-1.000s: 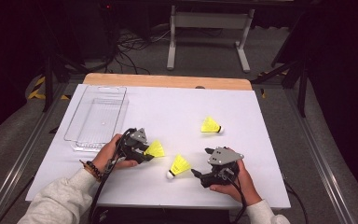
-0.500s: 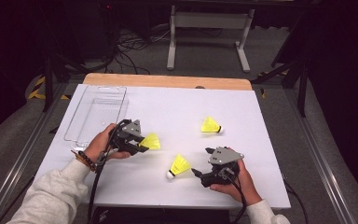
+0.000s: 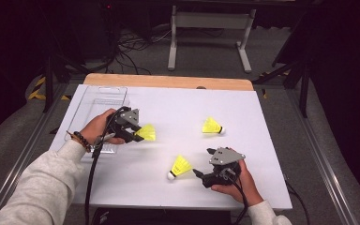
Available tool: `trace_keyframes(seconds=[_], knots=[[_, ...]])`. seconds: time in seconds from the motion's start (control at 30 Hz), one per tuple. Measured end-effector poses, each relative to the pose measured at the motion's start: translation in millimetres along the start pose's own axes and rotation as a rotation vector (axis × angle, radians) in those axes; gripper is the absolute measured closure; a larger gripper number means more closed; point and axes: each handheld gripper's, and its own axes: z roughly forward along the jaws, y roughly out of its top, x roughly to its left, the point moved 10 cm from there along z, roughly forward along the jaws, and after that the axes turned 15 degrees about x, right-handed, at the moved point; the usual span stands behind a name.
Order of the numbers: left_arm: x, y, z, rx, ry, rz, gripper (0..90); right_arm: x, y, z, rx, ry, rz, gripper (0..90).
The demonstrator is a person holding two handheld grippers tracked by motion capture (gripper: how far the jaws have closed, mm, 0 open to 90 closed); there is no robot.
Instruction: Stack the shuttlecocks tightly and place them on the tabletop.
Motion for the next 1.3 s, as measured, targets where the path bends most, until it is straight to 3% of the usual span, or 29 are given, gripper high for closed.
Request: trace_keyframes(seconds=[0.2,0.33,0.43,0.6,0.67,0.83,0.9,1.03,1.1,1.2,1.3], knots=[[16.5,0.2,14.4,0.011,-0.01,0.059,59.8,-1.6,-1.6,2.8,0.008,0.005,0.01,15.6],[18.9,0.0,24.0,0.075,0.008,0.135,57.3,-0.9,-3.1,5.1,0.02,0.005,0.006,15.6],[19.0,0.4,25.9,0.076,0.001,0.146,56.8,-0.6,-4.1,5.6,0.029,0.004,0.006,15.5],[18.8,-2.2,29.4,0.12,0.004,0.144,54.2,0.2,-4.2,4.8,0.029,0.004,0.004,15.6],[20.1,-0.7,28.8,0.103,0.011,0.128,51.9,0.1,-4.6,4.8,0.035,-0.001,0.0,15.6],[18.3,3.8,29.9,0.121,0.017,0.151,48.6,1.4,-3.2,3.6,0.029,0.002,-0.005,15.6],[19.6,5.0,30.8,0.13,0.03,0.141,47.7,2.2,-3.1,3.3,0.028,0.001,-0.01,15.6],[16.9,6.1,30.5,0.14,0.001,0.15,46.6,1.9,-2.6,2.1,0.025,-0.002,-0.011,15.5],[17.5,5.2,30.5,0.153,0.01,0.147,47.1,1.7,-2.9,2.2,0.025,0.0,-0.012,15.6],[17.5,5.0,28.5,0.132,-0.002,0.142,44.3,0.2,-4.4,3.3,0.03,-0.004,-0.009,15.5],[19.4,5.7,22.5,0.081,0.03,0.095,41.3,-1.4,-4.3,2.8,0.027,-0.006,-0.009,15.4]])
